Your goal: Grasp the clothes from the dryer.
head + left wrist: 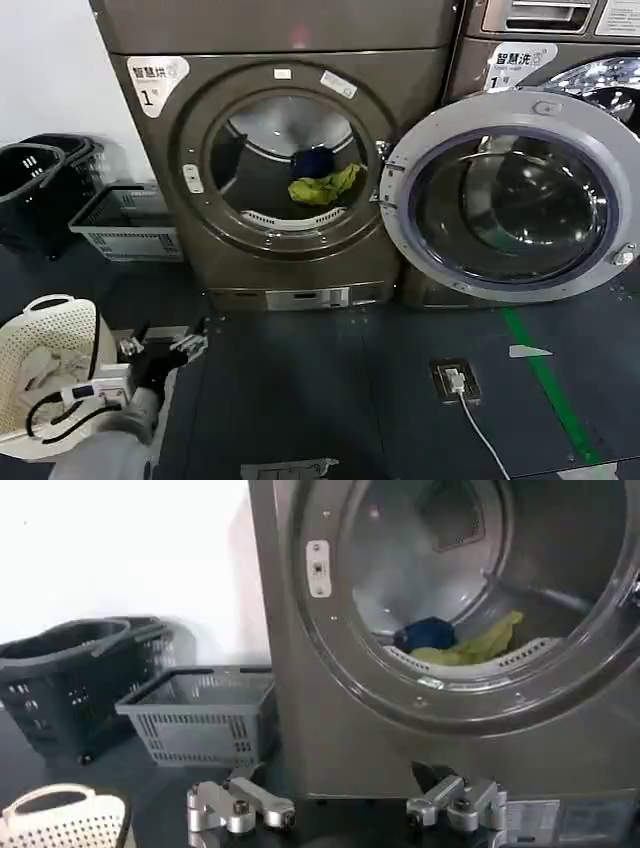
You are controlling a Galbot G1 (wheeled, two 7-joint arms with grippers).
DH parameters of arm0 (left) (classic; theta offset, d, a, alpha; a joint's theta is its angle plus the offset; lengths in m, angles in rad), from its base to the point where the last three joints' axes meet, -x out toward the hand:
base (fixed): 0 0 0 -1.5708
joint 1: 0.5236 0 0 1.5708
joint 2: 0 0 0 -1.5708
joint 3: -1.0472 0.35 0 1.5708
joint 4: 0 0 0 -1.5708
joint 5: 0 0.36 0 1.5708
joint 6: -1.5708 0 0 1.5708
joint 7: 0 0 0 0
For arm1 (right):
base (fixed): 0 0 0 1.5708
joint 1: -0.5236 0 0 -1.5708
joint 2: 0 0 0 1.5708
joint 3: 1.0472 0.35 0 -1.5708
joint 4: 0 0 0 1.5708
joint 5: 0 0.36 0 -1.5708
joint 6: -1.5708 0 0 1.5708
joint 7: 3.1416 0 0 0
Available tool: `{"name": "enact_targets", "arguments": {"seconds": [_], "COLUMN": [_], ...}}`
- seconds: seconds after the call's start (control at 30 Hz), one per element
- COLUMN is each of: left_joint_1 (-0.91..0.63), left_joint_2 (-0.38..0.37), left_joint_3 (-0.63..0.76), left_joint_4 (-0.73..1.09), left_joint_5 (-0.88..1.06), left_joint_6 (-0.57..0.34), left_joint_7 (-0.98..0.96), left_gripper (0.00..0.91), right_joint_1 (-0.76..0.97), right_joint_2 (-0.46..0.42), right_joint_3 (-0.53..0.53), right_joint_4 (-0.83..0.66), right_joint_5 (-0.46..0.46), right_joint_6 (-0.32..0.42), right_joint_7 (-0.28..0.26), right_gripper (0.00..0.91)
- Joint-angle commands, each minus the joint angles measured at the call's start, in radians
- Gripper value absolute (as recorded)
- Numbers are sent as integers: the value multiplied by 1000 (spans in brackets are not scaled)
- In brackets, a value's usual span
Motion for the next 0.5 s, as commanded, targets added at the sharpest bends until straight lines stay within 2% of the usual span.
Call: {"name": "enact_targets", "arguments": {"seconds": [0.03, 0.5], "left_joint_1": [1, 0], "left_joint_2": [0, 1], "left_joint_3": [0, 0], "left_joint_4": [1, -1], "left_joint_5": [1, 1], "left_joint_6": [49, 49], "left_joint_7": [0, 0], "left_gripper": [907, 907], "right_joint_1": [-2, -2], "right_joint_2": [1, 2], "right_joint_3": [0, -2], "right_joint_4": [-4, -11], "right_joint_5": [2, 0], "right_joint_6": [3, 5], "right_joint_7": [5, 8], "right_gripper": [907, 907]}}
